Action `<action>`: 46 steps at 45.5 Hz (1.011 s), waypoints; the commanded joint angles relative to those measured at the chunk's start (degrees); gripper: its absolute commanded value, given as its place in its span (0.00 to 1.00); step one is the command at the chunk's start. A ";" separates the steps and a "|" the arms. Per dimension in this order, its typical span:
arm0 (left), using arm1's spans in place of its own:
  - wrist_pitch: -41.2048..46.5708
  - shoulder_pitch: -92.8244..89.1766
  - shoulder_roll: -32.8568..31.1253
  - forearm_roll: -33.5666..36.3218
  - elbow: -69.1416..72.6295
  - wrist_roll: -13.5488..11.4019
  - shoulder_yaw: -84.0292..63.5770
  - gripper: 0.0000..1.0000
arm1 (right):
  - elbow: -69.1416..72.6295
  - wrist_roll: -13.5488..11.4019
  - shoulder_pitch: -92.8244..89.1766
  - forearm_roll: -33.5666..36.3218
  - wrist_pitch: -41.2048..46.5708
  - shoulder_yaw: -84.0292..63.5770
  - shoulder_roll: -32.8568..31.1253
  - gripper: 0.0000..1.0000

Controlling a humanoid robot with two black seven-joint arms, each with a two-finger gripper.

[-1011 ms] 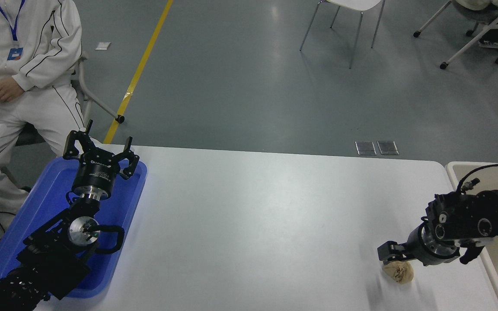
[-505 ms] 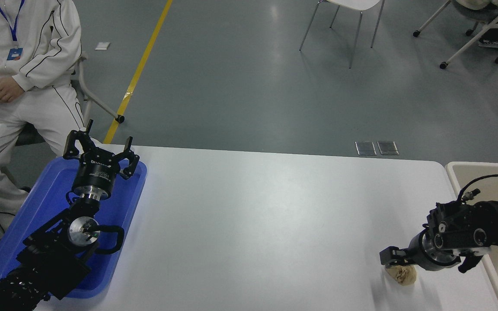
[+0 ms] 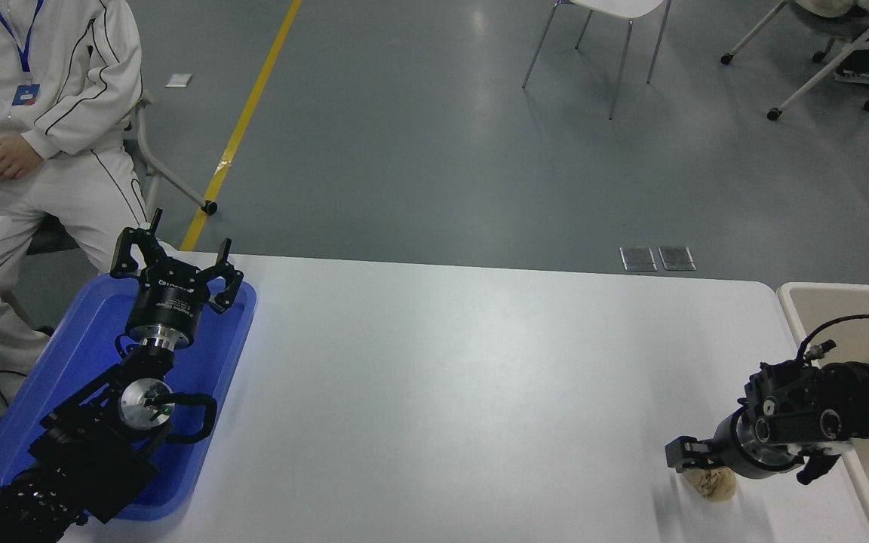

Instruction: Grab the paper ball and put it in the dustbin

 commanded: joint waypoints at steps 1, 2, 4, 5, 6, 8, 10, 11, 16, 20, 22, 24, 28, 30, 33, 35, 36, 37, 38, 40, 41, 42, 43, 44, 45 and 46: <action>0.09 0.00 0.00 0.00 0.00 -0.02 0.01 1.00 | -0.09 0.00 -0.37 -0.06 -0.06 0.00 0.05 0.90; 0.00 0.00 0.00 0.00 0.00 0.07 0.01 1.00 | -0.09 0.00 -0.37 -0.06 -0.06 0.00 0.05 0.90; 0.00 0.00 0.00 0.00 0.00 0.07 0.01 1.00 | -0.09 0.00 -0.46 0.03 -0.06 0.00 0.05 0.90; 0.00 0.00 0.00 0.00 0.00 -0.02 0.01 1.00 | -0.09 0.00 -0.55 0.03 -0.06 0.00 0.05 0.89; 0.00 0.00 0.00 0.00 0.00 -0.02 0.01 1.00 | -0.09 0.00 -0.55 0.03 -0.06 0.00 0.05 0.87; 0.00 0.00 0.00 0.00 0.00 -0.02 0.01 1.00 | 0.00 0.00 -0.64 0.11 -0.06 0.00 0.05 0.84; 0.00 0.00 0.00 0.00 0.00 -0.02 0.01 1.00 | 0.00 0.00 -0.73 0.11 0.02 0.00 0.05 0.81; 0.00 0.00 0.00 0.00 0.00 -0.02 0.01 1.00 | 0.00 0.00 -0.73 0.11 0.02 0.00 0.05 0.79; 0.00 0.00 0.00 0.00 0.00 -0.02 0.01 1.00 | 0.18 0.00 -1.08 0.55 0.02 0.09 0.05 0.63; 0.00 0.00 0.00 0.00 0.00 -0.02 0.01 1.00 | 0.44 0.00 -1.08 1.08 0.20 0.09 0.05 0.41; 0.00 0.00 0.00 0.00 0.00 -0.02 0.01 1.00 | 0.61 -0.08 -1.17 1.08 0.38 0.18 0.05 0.28; 0.00 0.00 0.00 0.00 0.00 -0.02 0.01 1.00 | 0.62 -0.09 -1.25 1.08 0.55 0.26 -0.04 0.18; 0.00 0.00 0.00 0.00 0.00 -0.02 -0.08 1.00 | 0.62 -0.09 -1.08 1.26 0.64 0.26 -0.22 0.04; 0.00 0.00 0.00 0.00 0.00 0.07 -0.08 1.00 | 0.70 -0.09 -0.90 1.69 0.73 0.26 -0.30 0.00; 0.00 0.00 0.00 0.00 0.00 -0.02 0.01 1.00 | 0.79 -0.09 -0.73 2.92 0.82 0.26 -0.74 0.00; 0.00 0.00 0.00 0.00 0.00 -0.02 0.01 1.00 | 0.97 -0.09 -0.38 3.80 0.99 0.18 -1.18 0.00; 0.00 0.00 0.00 0.00 0.00 -0.02 0.01 1.00 | 1.40 -0.09 -0.29 4.07 1.25 0.09 -1.62 0.00; 0.00 0.00 0.00 0.00 0.00 -0.02 0.01 1.00 | 1.84 -0.09 -0.03 4.42 1.43 0.00 -1.97 0.00; 0.00 0.00 0.00 0.00 0.00 0.07 0.01 1.00 | 2.19 -0.09 0.41 4.51 1.60 -0.17 -2.32 0.00; 0.00 0.00 0.00 0.00 0.00 0.07 0.01 1.00 | 2.81 -0.09 1.55 4.51 1.78 -0.44 -2.76 0.00; 0.00 0.00 0.00 0.00 0.00 -0.02 0.01 1.00 | 3.16 -0.09 1.91 4.51 1.78 -0.53 -2.77 0.00; 0.00 0.00 0.00 0.00 0.00 -0.02 0.01 1.00 | 3.60 -0.09 2.08 4.51 1.70 -0.61 -2.85 0.00; 0.00 0.00 0.00 0.00 0.00 -0.02 0.01 1.00 | 3.86 -0.09 2.35 4.51 1.69 -0.61 -2.85 0.00; 0.00 0.00 0.00 0.00 0.00 -0.02 0.01 1.00 | 4.04 -0.09 2.52 4.51 1.69 -0.70 -2.85 0.00; 0.00 0.00 0.00 0.00 0.00 0.07 0.01 1.00 | 4.39 -0.09 2.79 4.51 1.78 -0.70 -2.94 0.00; 0.00 0.00 0.00 0.00 0.00 -0.02 0.01 1.00 | 4.83 -0.09 3.14 4.51 1.78 -0.70 -2.94 0.00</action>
